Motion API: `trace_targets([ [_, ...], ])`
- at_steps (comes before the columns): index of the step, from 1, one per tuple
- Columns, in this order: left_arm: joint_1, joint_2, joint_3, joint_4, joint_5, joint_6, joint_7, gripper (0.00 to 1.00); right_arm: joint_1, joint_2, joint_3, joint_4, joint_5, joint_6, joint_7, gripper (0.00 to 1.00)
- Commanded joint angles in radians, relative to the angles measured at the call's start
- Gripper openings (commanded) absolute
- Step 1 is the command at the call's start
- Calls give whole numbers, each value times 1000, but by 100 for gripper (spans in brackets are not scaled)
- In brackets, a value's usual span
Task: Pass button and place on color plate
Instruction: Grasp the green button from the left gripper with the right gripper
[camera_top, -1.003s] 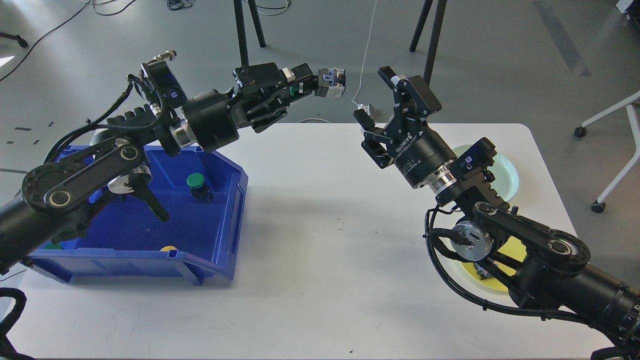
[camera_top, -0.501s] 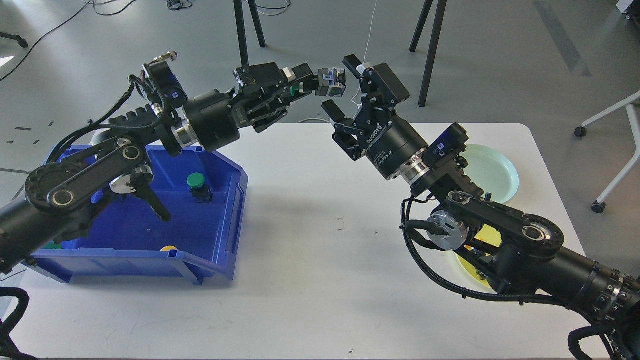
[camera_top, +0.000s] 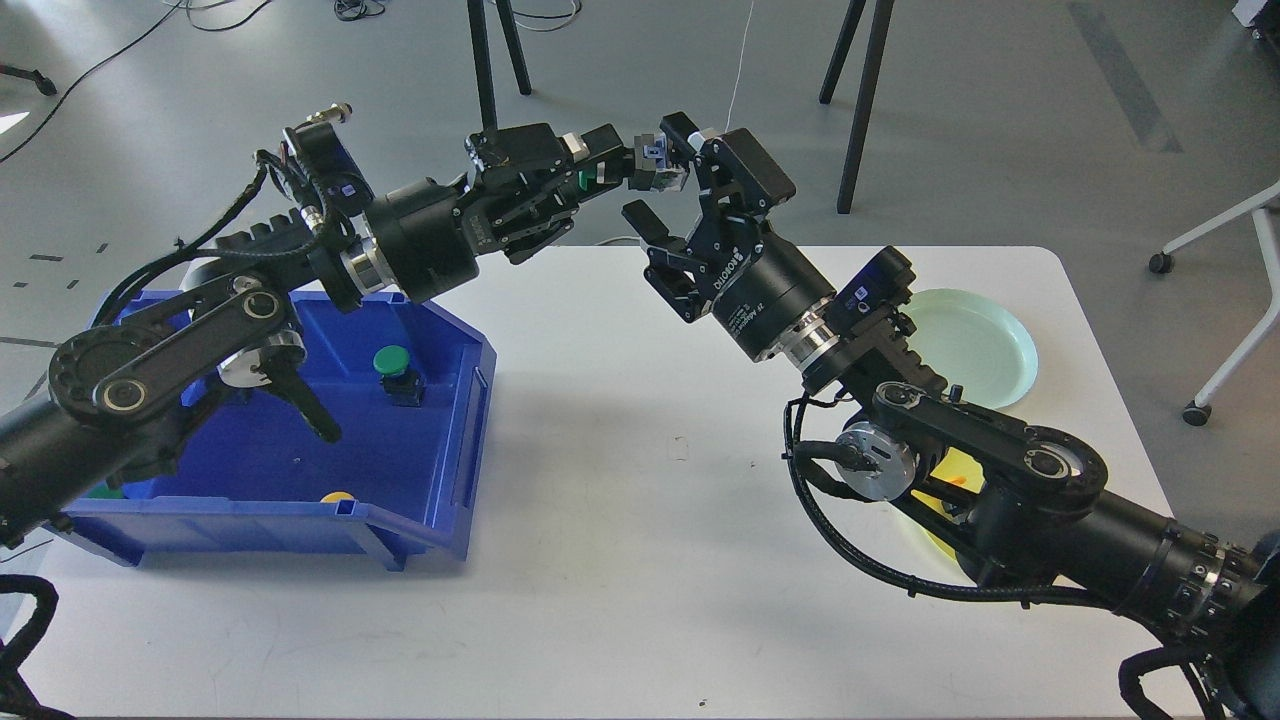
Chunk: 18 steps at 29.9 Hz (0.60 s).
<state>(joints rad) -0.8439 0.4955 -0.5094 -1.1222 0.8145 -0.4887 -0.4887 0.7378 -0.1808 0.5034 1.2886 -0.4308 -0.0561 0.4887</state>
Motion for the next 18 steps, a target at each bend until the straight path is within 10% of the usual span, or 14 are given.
trace_targets([
  [1,0,0,0,2,0,0,0,10,0,-6,1,3,1,-2,0,77],
  [18,0,-2,0,25,-18,0,0,10,6,-9,6,9,-6,-16,0,46],
])
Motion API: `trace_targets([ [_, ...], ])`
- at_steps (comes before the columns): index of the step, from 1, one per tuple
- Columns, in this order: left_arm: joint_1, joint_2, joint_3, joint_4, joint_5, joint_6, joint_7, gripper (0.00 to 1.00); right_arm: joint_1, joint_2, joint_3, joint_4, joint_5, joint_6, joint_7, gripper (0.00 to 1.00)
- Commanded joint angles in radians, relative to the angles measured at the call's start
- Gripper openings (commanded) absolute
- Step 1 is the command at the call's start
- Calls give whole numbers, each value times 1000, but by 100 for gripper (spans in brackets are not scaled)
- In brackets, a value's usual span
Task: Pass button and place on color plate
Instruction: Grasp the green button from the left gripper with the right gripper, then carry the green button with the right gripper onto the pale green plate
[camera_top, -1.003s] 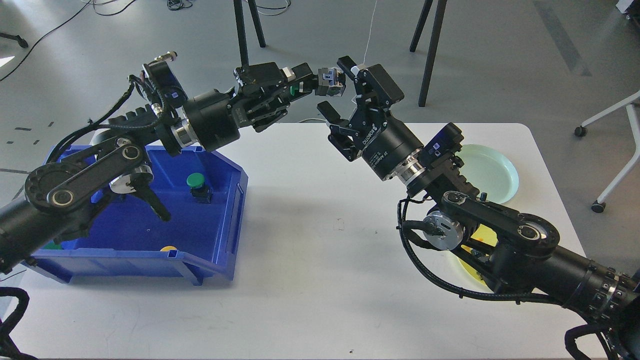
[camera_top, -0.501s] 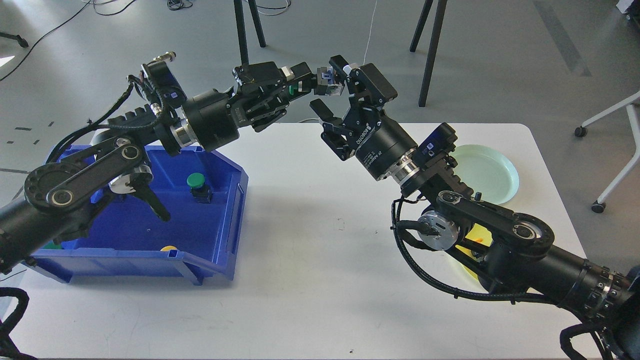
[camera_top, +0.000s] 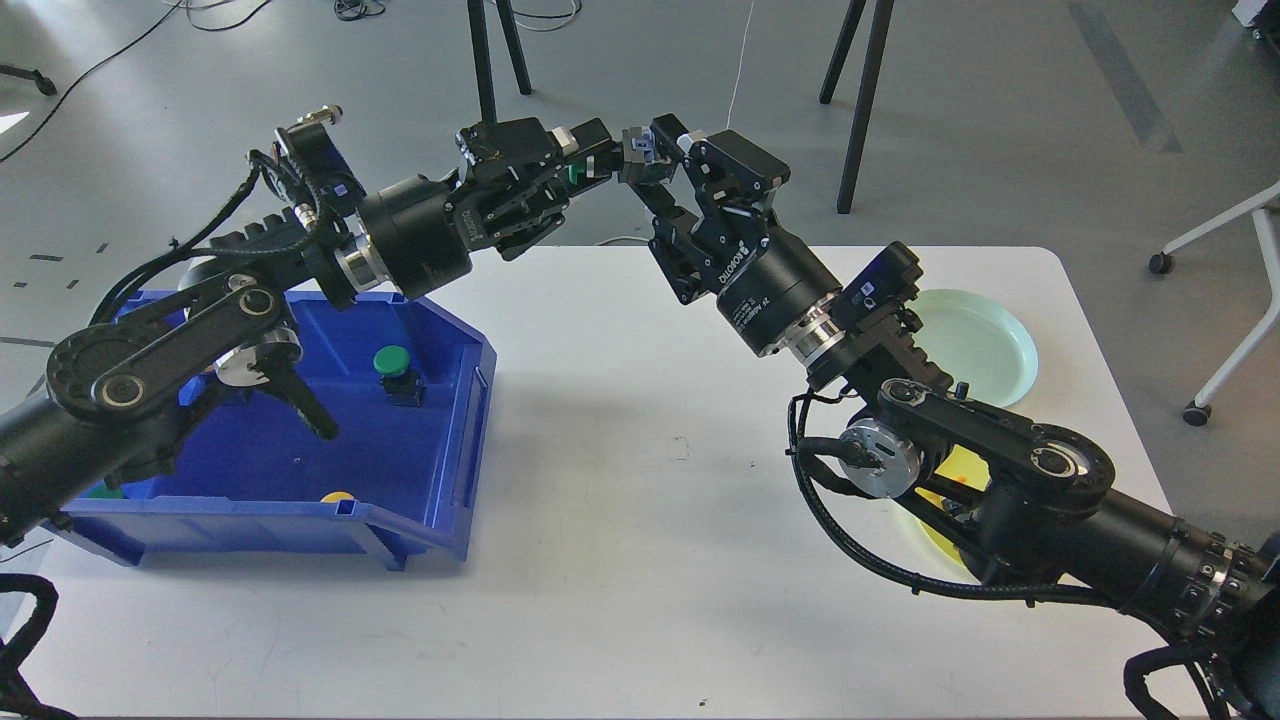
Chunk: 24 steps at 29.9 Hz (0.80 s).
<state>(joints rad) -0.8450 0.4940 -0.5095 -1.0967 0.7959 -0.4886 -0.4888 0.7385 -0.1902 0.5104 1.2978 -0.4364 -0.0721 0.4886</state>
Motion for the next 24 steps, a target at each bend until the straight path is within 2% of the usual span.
trace_targets([
  [1,1,0,0,0,2,0,0,10,8,-2,-1,-2,-1,0,0,46],
  [9,1,0,2,0,3,0,0,10,13,-3,-4,-2,-5,0,0,39],
  [13,1,0,2,0,3,0,0,13,13,-5,-6,0,-8,2,0,28],
  [15,3,0,0,0,2,0,0,27,13,-5,-6,-2,-7,-1,0,18],
  [16,3,-2,-1,0,0,0,0,44,15,-3,-6,-3,-5,-6,0,13],
  [17,3,-3,-3,0,-1,0,0,69,15,-5,-6,-2,-4,-12,0,11],
  [18,3,-9,-6,0,-4,0,0,81,13,-8,-6,0,-2,-15,0,9],
  [24,1,-14,-4,9,-12,0,0,88,12,-15,-7,2,-1,-18,0,7],
])
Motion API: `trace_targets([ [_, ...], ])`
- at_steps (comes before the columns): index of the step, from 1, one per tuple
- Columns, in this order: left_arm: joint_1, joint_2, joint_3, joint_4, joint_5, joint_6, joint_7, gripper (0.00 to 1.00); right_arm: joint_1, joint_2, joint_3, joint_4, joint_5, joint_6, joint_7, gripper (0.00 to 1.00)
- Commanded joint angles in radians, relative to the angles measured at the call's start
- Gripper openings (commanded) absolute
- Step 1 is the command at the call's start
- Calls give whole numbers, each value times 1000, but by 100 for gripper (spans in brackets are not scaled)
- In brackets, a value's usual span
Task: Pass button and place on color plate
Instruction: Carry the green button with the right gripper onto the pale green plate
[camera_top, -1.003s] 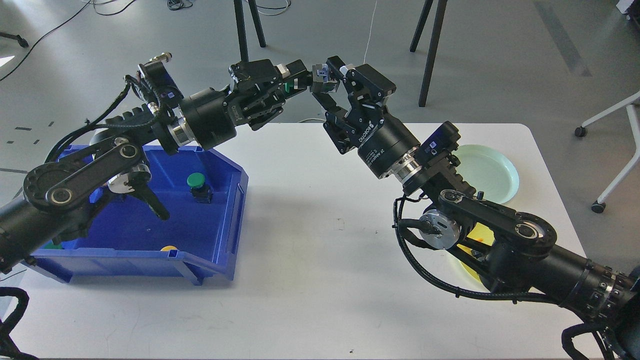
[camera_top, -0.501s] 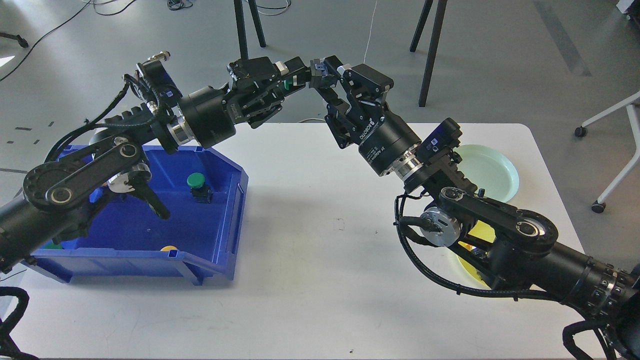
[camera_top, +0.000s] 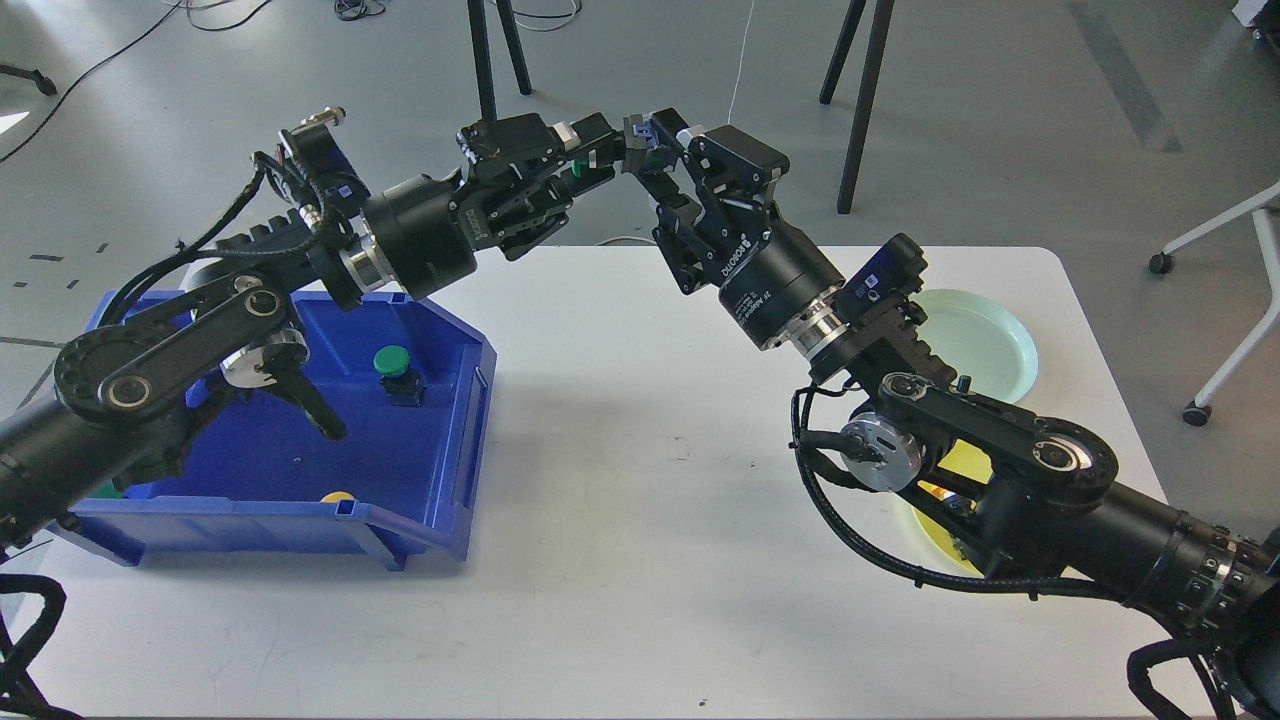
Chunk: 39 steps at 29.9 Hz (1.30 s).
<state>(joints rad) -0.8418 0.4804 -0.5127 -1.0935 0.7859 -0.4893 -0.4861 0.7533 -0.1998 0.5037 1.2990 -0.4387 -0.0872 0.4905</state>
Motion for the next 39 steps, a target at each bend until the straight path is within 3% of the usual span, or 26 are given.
trace_targets([
  [1,-2,0,-3,7,-4,1,-3,88,-5,-9,1,0,1,-3,-2,7],
  [8,0,0,-4,12,-5,1,-3,89,-25,-67,18,26,1,-14,-2,7],
  [14,0,-2,-4,14,-5,1,-3,89,-141,-248,82,26,-2,-45,-2,7],
  [18,0,0,-4,14,-5,1,-3,89,-199,-386,76,-21,-5,-127,-2,7],
  [21,0,0,-4,14,-5,1,-3,89,-226,-418,53,-91,-9,-206,-2,7],
  [29,0,-2,-4,14,-5,1,-3,90,-201,-357,-129,-378,-54,-368,-2,7],
  [39,0,0,-6,14,-7,1,-3,90,-144,-144,-142,-676,-52,-390,-2,11],
])
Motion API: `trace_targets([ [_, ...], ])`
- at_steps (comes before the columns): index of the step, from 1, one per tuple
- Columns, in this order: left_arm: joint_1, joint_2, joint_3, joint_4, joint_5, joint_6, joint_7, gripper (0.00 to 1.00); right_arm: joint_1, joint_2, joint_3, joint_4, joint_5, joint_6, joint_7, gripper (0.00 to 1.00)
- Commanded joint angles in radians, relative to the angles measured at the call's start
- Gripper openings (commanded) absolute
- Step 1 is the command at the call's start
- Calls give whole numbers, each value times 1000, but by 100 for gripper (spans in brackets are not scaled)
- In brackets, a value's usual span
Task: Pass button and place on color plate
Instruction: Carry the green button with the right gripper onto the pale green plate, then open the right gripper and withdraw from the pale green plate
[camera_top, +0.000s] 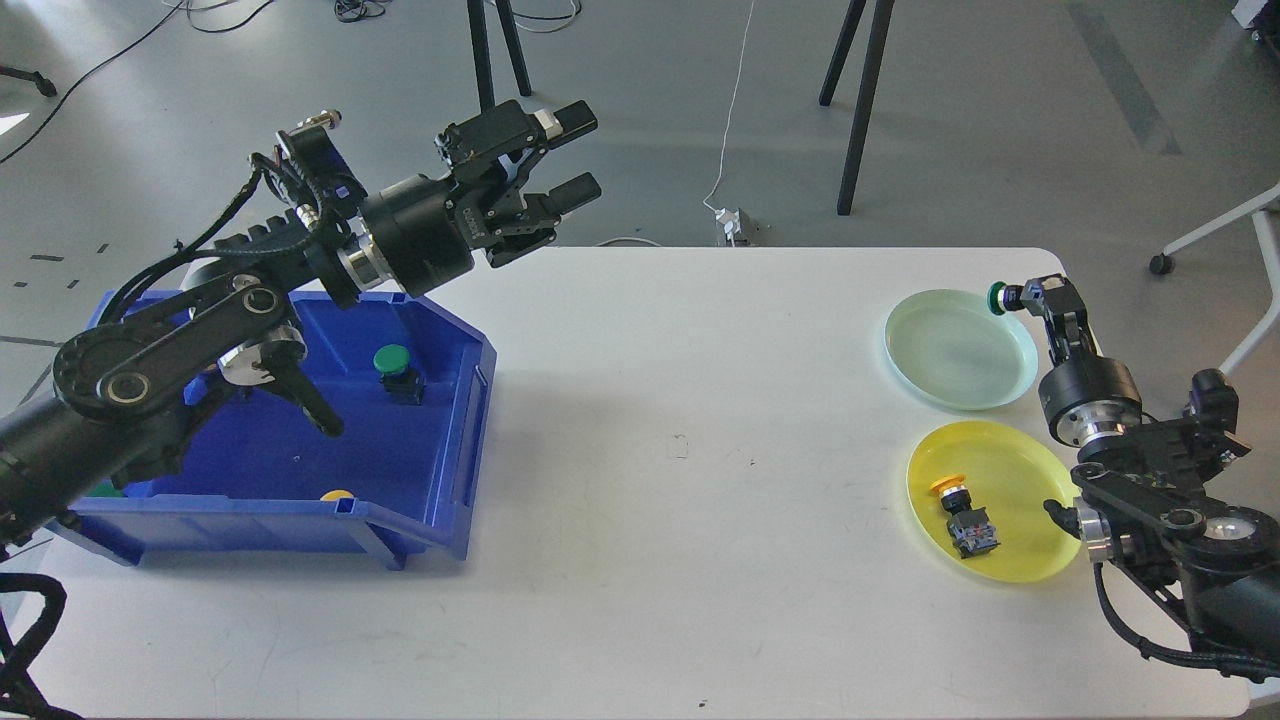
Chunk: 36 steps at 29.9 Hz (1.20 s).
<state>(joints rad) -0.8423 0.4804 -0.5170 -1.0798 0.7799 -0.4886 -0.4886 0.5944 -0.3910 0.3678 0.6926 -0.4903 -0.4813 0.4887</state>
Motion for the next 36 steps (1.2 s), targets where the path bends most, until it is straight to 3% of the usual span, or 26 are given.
trace_targets([
  [1,0,0,-2,0,-2,0,0,90,16,58,-10,-91,-1,7,0,12],
  [5,2,0,0,1,-28,0,0,90,18,98,-29,-157,1,12,0,15],
  [16,0,-2,0,23,-30,0,0,90,15,103,-30,-176,4,12,0,48],
  [27,0,-2,0,24,-30,0,0,90,12,103,-30,-174,9,12,0,57],
  [30,0,-2,0,24,-30,0,0,90,15,103,-29,-168,10,10,0,71],
  [33,0,-2,-2,26,-31,0,0,90,28,104,-17,-142,12,10,0,98],
  [36,2,-2,-2,37,-79,0,0,93,50,83,14,-17,13,13,0,98],
])
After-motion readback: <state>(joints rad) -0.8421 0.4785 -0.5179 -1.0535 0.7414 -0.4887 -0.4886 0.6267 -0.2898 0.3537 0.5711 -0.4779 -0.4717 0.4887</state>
